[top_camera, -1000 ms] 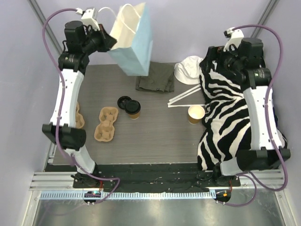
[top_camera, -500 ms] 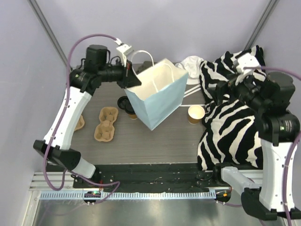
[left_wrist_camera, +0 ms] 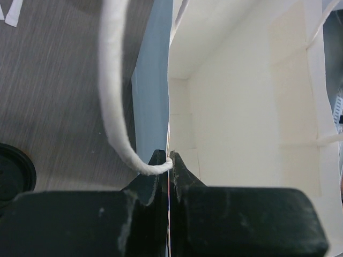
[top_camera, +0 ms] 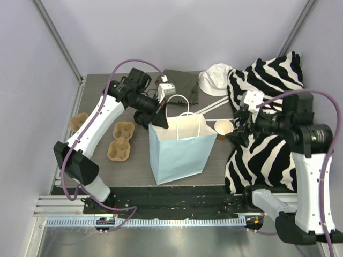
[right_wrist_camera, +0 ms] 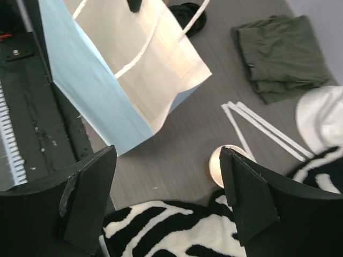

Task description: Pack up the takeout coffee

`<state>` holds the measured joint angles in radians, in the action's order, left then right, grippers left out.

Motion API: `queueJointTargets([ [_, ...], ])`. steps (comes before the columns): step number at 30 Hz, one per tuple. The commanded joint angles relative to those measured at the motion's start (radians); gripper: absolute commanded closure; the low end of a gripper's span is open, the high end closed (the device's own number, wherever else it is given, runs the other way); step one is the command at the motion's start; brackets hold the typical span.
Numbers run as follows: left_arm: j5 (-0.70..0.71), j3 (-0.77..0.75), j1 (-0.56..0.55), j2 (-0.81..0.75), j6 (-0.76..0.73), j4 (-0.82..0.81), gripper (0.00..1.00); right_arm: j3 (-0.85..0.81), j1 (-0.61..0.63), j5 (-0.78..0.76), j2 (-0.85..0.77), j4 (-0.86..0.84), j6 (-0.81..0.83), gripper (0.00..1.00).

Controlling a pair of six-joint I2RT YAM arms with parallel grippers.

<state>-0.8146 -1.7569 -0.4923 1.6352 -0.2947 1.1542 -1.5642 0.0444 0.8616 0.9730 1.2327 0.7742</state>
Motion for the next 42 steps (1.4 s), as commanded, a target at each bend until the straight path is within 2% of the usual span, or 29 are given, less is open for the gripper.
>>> queueJointTargets([
  [1, -0.052, 0.013, -0.003, -0.011, -0.070, -0.002, 1.00, 0.026, 0.040, 0.134, 0.041, 0.062, 0.063, 0.15],
  [4, -0.067, 0.019, -0.015, 0.003, -0.083, -0.025, 1.00, 0.079, 0.135, 0.113, 0.021, -0.043, -0.048, 0.16],
  [5, -0.077, 0.019, -0.023, 0.006, -0.108, -0.018, 1.00, 0.116, 0.220, 0.062, 0.013, -0.129, -0.132, 0.16],
  [8, -0.097, 0.025, -0.038, 0.015, -0.151, -0.005, 1.00, 0.185, 0.387, -0.059, -0.005, -0.263, -0.225, 0.16],
  [9, -0.098, 0.030, -0.038, 0.017, -0.155, -0.008, 1.00, 0.197, 0.403, -0.071, -0.005, -0.277, -0.227, 0.17],
  [13, -0.126, 0.048, -0.040, 0.006, -0.187, -0.017, 1.00, 0.259, 0.422, -0.105, 0.009, -0.315, -0.202, 0.20],
  [17, -0.135, 0.088, -0.042, -0.020, -0.215, -0.045, 1.00, 0.297, 0.439, -0.136, 0.004, -0.344, -0.185, 0.30],
  [19, -0.138, 0.109, -0.040, -0.034, -0.219, -0.063, 1.00, 0.322, 0.446, -0.145, 0.000, -0.381, -0.210, 0.32],
  [28, -0.100, 0.111, -0.038, -0.003, -0.164, -0.099, 1.00, 0.311, 0.472, -0.098, -0.014, -0.400, -0.277, 0.34],
  [37, -0.092, 0.089, -0.038, 0.012, -0.144, -0.114, 1.00, 0.303, 0.489, -0.093, -0.002, -0.369, -0.266, 0.37],
  [42, -0.106, 0.094, -0.034, 0.014, -0.146, -0.116, 1.00, 0.354, 0.505, -0.108, -0.008, -0.368, -0.259, 0.44],
])
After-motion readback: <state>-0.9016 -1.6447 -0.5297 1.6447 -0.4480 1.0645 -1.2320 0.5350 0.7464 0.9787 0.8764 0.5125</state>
